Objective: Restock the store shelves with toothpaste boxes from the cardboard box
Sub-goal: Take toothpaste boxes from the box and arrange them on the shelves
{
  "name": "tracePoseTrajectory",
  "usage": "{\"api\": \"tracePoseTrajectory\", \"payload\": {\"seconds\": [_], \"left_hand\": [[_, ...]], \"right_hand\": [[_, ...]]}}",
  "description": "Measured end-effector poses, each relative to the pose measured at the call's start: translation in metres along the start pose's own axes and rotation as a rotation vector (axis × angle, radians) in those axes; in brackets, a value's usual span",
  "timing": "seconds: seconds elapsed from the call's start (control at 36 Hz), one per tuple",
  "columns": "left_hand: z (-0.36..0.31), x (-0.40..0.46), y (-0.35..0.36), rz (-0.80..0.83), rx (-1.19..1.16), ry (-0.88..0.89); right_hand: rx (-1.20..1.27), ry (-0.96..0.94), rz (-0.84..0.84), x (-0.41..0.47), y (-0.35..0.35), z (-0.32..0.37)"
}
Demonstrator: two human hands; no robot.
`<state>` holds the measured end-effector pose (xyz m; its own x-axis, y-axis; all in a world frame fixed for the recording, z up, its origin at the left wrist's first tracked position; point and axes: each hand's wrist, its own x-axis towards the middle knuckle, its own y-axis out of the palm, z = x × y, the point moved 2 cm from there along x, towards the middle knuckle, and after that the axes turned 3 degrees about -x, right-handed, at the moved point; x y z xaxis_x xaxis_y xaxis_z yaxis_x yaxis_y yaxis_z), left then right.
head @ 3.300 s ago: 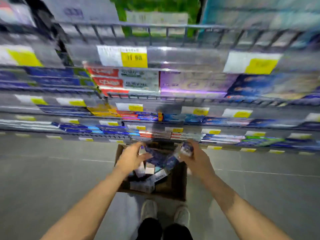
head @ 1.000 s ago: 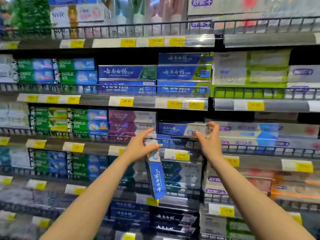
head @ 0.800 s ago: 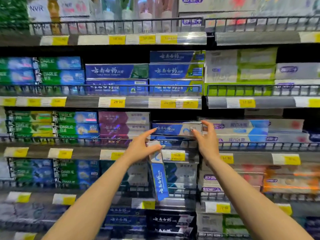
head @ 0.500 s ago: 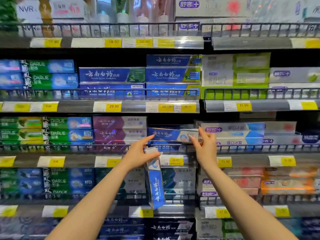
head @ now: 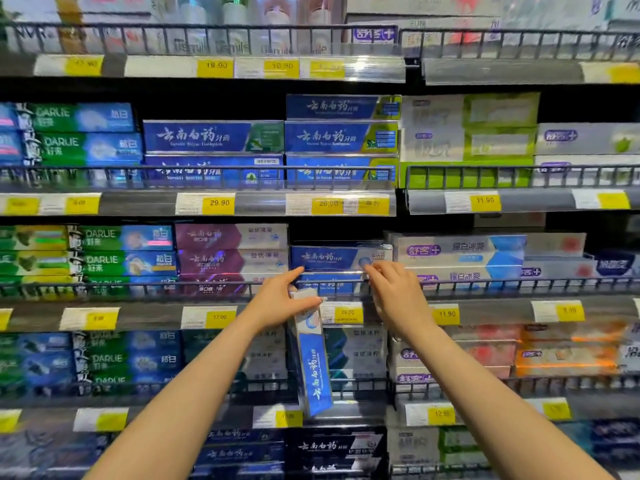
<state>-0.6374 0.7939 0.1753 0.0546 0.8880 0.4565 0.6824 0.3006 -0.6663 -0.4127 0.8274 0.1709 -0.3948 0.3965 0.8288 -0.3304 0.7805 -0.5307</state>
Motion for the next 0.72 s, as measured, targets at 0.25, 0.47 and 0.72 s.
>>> {"api": "tracePoseTrajectory", "payload": {"seconds": [0.25, 0.47, 0.72], "left_hand": [[0.002, -0.003, -0.001, 0.020, -0.068, -0.028], [0.007, 0.000, 0.000, 0.018, -0.113, -0.024], [0.004, -0.008, -0.003, -0.113, -0.223, 0.024]], "right_hand": [[0.063, -0.026, 0.153, 0.017, 0.008, 0.013], [0.142, 0.009, 0.183, 0.015, 0.014, 0.006], [0.420, 0.003, 0.134, -0.002, -0.007, 0.011]]}}
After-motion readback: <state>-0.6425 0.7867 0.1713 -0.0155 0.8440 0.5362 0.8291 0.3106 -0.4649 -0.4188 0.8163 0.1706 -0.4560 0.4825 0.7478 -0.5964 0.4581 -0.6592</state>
